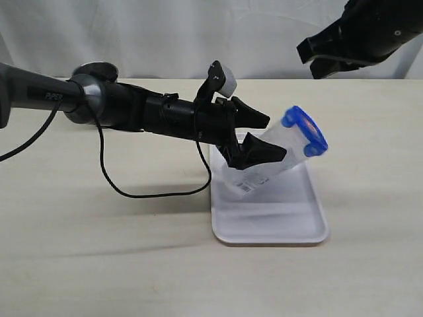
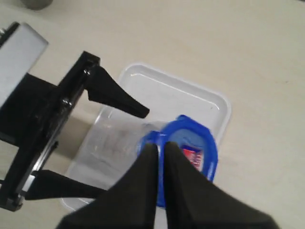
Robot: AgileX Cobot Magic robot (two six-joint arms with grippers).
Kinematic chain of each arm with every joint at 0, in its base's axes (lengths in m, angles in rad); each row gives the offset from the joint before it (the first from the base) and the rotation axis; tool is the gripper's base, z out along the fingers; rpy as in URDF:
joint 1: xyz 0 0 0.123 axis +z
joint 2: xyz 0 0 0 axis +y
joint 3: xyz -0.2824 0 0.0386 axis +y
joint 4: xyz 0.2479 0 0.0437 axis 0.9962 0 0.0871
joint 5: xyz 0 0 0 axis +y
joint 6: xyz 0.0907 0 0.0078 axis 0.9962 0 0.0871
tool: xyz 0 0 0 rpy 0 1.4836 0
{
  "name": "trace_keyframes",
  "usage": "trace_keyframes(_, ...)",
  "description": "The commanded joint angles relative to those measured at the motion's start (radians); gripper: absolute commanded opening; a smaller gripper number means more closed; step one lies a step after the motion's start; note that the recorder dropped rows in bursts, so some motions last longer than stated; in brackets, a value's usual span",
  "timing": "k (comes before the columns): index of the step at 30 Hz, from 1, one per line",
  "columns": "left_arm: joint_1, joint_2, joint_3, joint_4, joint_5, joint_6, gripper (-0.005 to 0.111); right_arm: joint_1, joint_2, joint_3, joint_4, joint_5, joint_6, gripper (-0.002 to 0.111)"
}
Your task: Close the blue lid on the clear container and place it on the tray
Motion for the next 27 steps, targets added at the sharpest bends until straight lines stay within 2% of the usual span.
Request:
trace_keyframes(1,0.019,-0.008,-0.007,-0.013,-0.026,0.029,0.091,-0.001,0.014,0.03,-0.031,-0.002,0.016,0.005)
trace_keyframes(3,0.038,-0.01,-0.007,-0.013,-0.018,0.029,0.091,-0.001,0.022,0.03,-0.033,-0.004,-0.021,0.005)
trace_keyframes(5,0.059,-0.011,-0.007,-0.007,-0.01,0.018,0.091,-0.003,0.029,0.03,-0.059,-0.004,-0.042,0.012)
trace_keyframes(7,0.076,-0.011,-0.007,0.006,0.005,0.012,0.091,-0.003,0.032,0.03,-0.097,-0.004,-0.035,0.023)
trace_keyframes(9,0.087,-0.012,-0.007,0.006,0.009,0.01,0.091,-0.018,0.034,0.03,-0.161,-0.008,0.04,0.04)
trace_keyframes(11,0.089,-0.012,-0.007,0.028,0.018,0.003,0.09,-0.059,0.034,0.037,-0.227,-0.008,0.175,0.057)
trace_keyframes(13,0.089,-0.016,-0.007,0.061,0.022,0.003,0.09,-0.118,0.034,0.057,-0.224,-0.003,0.212,0.068)
trace_keyframes(17,0.089,-0.016,-0.007,0.098,0.022,0.003,0.09,-0.207,0.054,0.122,-0.069,-0.011,0.132,0.071)
trace_keyframes(19,0.089,-0.016,-0.007,0.102,0.022,0.003,0.09,-0.221,0.069,0.164,0.01,-0.016,0.033,0.071)
trace_keyframes(22,0.089,-0.016,-0.007,0.143,0.022,-0.019,0.09,-0.224,0.098,0.228,0.031,-0.096,0.022,0.071)
trace_keyframes(27,0.076,-0.016,-0.007,0.347,0.028,-0.08,0.09,-0.224,0.141,0.244,0.05,-0.154,0.022,0.071)
